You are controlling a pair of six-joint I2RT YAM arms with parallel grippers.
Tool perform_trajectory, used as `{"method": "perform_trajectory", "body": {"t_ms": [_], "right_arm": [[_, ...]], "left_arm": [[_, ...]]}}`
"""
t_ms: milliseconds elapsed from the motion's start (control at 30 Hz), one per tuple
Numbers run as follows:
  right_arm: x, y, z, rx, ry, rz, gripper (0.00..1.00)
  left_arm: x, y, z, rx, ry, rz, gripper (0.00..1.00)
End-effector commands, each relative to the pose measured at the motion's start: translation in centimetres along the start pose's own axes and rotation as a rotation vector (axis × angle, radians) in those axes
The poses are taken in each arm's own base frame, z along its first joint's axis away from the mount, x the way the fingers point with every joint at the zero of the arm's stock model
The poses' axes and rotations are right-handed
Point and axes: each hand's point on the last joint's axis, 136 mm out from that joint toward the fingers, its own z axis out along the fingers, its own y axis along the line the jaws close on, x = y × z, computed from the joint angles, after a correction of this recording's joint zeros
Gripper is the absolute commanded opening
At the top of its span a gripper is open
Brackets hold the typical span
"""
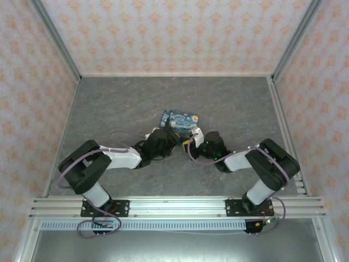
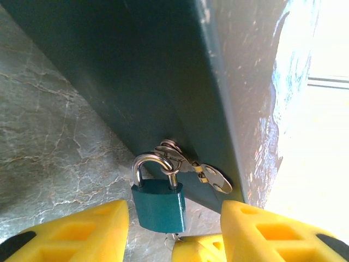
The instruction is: Unlock the padlock with the key
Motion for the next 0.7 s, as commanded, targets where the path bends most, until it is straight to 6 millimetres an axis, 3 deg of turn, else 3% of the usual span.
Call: {"method": "perform_trajectory", "body": {"t_ms": [0,500,667], "right_arm": [[-1.0,0.4,0.4,-0.013,-0.025,-0.015,0.00],[-1.1,0.4,0.5,-0.016,-0.029,-0.007,0.00],[-1.2,0.4,0.4,-0.015,-0.032,-0.003,0.00]], "left_arm": [[-0.2,0.9,0.5,-0.015,-0.029,-0.017,0.47],[0.4,0.9,1.9,-0.006,-0.014,-0.034,0.44],[0.3,1.2,2.1,-0.014,-0.021,-0.037,0.39]]}}
